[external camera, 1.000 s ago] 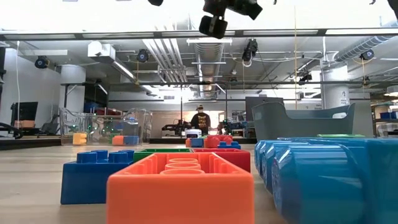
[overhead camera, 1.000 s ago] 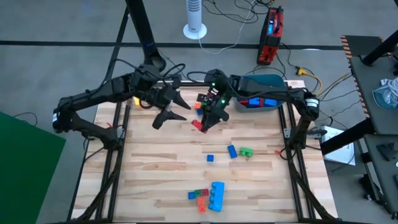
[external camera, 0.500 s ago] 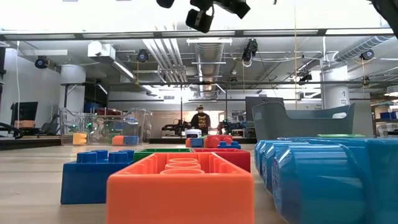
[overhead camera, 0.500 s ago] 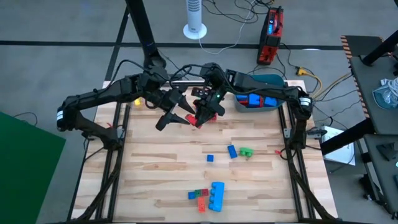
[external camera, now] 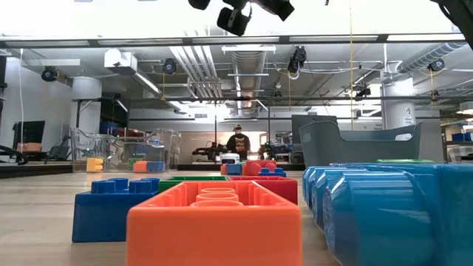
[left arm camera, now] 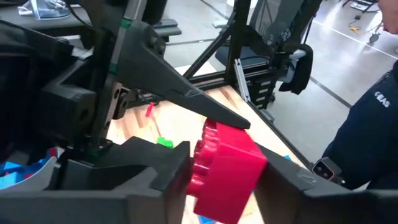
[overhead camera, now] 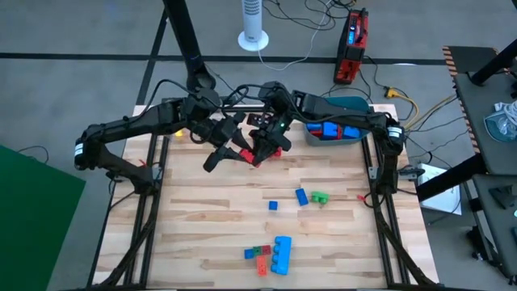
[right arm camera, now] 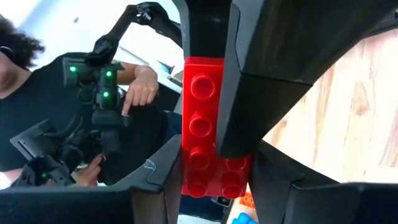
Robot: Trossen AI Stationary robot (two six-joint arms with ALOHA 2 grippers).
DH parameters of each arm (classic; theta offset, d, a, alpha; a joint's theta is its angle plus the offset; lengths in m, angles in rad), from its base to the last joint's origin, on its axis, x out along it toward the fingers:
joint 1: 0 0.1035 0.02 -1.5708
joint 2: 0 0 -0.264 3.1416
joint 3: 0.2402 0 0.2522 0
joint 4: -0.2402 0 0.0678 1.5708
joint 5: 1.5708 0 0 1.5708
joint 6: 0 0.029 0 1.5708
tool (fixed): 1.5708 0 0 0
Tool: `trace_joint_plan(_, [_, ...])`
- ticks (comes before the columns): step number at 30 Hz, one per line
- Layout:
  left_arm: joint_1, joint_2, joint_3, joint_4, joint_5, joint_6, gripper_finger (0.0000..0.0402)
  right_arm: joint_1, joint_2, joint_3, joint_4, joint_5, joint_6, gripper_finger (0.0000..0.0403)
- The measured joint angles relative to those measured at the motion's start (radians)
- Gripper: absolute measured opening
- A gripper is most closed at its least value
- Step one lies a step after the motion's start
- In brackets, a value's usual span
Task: Sort blocks by size
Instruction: Put the small red game piece into the transparent bin
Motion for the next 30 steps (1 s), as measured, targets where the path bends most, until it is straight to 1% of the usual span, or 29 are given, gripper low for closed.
trace_joint_plan(4, [0.0, 0.0, 0.0, 0.001, 0.0, 0.007, 0.0089, 0.001, 0.0, 0.0, 0.001, 0.001, -0.001, 0.0132])
trace_joint_plan(9, [0.0, -0.005, 0.0, -0.015, -0.007, 0.009, 0.0087, 0.0, 0.0, 0.0, 0.001, 0.022, 0.009, 0.0135])
trace_joint_plan(10, [0.0, -0.007, 0.0, -0.022, -0.022, 0.008, 0.0087, -0.002, 0.0, 0.0, 0.002, 0.027, 0.014, 0.0148])
trace_joint_plan(12, [0.001, -0.016, 0.001, -0.062, -0.054, -0.009, 0.0085, -0.006, 0.0, -0.001, -0.008, 0.052, 0.039, 0.0194])
trace_joint_plan(15, [0.007, -0.034, 0.001, -0.112, -0.114, -0.009, 0.0082, -0.021, 0.0, -0.001, -0.029, 0.052, 0.065, 0.0261])
trace_joint_plan(17, [0.015, -0.051, 0.001, -0.162, -0.149, -0.007, 0.0079, -0.034, -0.002, -0.001, -0.052, 0.049, 0.068, 0.0291])
trace_joint_plan(20, [0.03, -0.076, 0.001, -0.248, -0.196, -0.006, 0.0078, -0.056, -0.007, -0.001, -0.094, 0.044, 0.063, 0.0314])
trace_joint_plan(22, [0.039, -0.09, 0.0, -0.304, -0.256, -0.011, 0.008, -0.073, -0.007, -0.001, -0.119, 0.041, 0.064, 0.0318])
trace_joint_plan(24, [0.05, -0.101, 0.0, -0.358, -0.348, -0.03, 0.0088, -0.09, -0.007, -0.001, -0.155, 0.047, 0.064, 0.0316])
trace_joint_plan(27, [0.09, -0.104, 0.0, -0.454, -0.51, -0.069, 0.0095, -0.109, -0.007, -0.001, -0.202, 0.112, 0.052, 0.0303])
trace_joint_plan(30, [0.165, -0.089, 0.0, -0.544, -0.669, -0.139, 0.0093, -0.12, -0.007, -0.001, -0.241, 0.191, 0.036, 0.0288])
